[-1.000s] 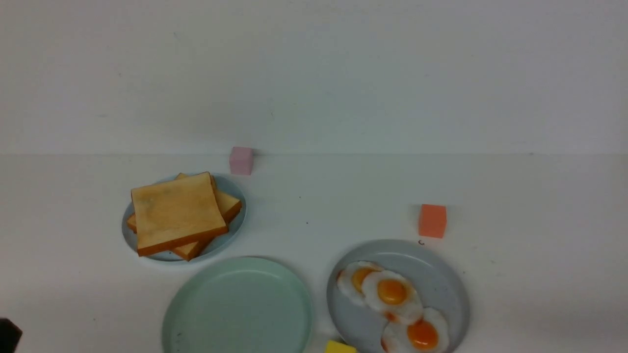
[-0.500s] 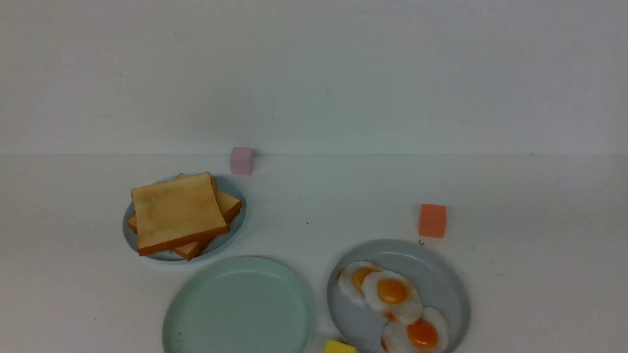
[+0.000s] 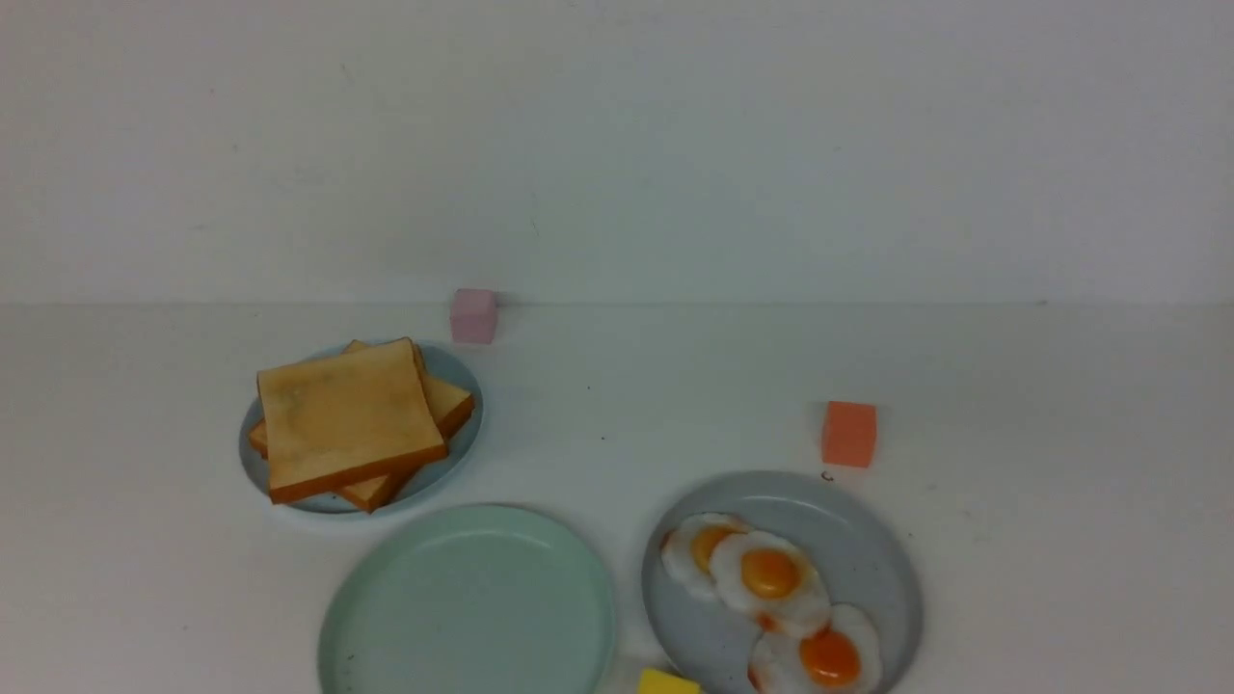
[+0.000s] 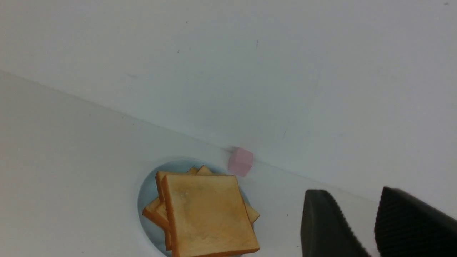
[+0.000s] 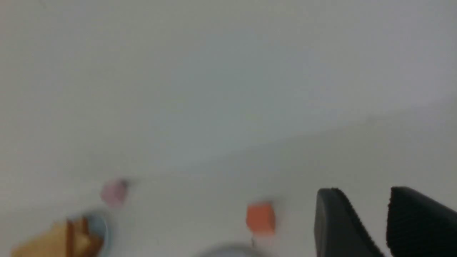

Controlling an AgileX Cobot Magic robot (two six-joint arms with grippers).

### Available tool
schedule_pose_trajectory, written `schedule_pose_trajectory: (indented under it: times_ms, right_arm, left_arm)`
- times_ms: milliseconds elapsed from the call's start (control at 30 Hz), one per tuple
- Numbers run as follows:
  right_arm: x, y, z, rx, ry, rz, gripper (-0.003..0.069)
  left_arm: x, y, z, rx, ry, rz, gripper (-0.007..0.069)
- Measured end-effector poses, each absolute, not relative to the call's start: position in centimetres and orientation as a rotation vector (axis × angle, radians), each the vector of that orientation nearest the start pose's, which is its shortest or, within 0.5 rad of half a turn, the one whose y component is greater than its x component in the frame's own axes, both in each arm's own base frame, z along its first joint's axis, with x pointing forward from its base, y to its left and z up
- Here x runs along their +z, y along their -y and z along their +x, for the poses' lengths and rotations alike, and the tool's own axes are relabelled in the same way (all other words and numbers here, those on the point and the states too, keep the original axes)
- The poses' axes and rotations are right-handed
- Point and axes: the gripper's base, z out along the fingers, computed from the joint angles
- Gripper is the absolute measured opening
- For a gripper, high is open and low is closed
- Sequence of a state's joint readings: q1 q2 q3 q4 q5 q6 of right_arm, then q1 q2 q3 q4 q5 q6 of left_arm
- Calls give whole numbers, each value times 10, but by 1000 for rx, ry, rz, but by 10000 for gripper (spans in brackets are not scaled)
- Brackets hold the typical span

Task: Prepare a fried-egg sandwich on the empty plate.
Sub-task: Use the left arm to grab a slice of bread

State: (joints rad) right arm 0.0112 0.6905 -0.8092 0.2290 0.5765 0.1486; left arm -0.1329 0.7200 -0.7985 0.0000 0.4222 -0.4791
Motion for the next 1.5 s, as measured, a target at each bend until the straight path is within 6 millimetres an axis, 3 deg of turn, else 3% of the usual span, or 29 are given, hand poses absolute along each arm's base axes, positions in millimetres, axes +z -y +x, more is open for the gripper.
schedule_pose_trajectory:
  times_ms: [200, 433, 667, 800, 967, 1133, 1333, 1500]
  right_arm:
    - [340, -27, 150, 451, -2253, 117, 241]
    - [323, -60, 168, 704, -2370, -160, 246]
    - [308, -79, 179, 766, -2437, -295, 316]
    - [307, -80, 181, 756, -2432, -320, 353]
    - [308, -81, 182, 783, -2421, -301, 367]
    - [308, -82, 182, 793, -2417, -299, 367]
    - [309, -82, 182, 798, -2413, -294, 368]
    - [309, -82, 182, 797, -2412, -292, 368]
  left_arm:
    - [347, 32, 183, -471, -2034, -380, 238]
    - [309, 41, 236, -508, -2337, -551, 238]
    - [280, -3, 289, -574, -2511, -689, 247]
    - [257, -21, 306, -585, -2535, -712, 303]
    - [218, -21, 327, -574, -2604, -617, 444]
    - [198, -23, 340, -565, -2594, -542, 511]
    - [184, -18, 349, -659, -2564, -466, 504]
    - [179, -17, 353, -672, -2551, -442, 409]
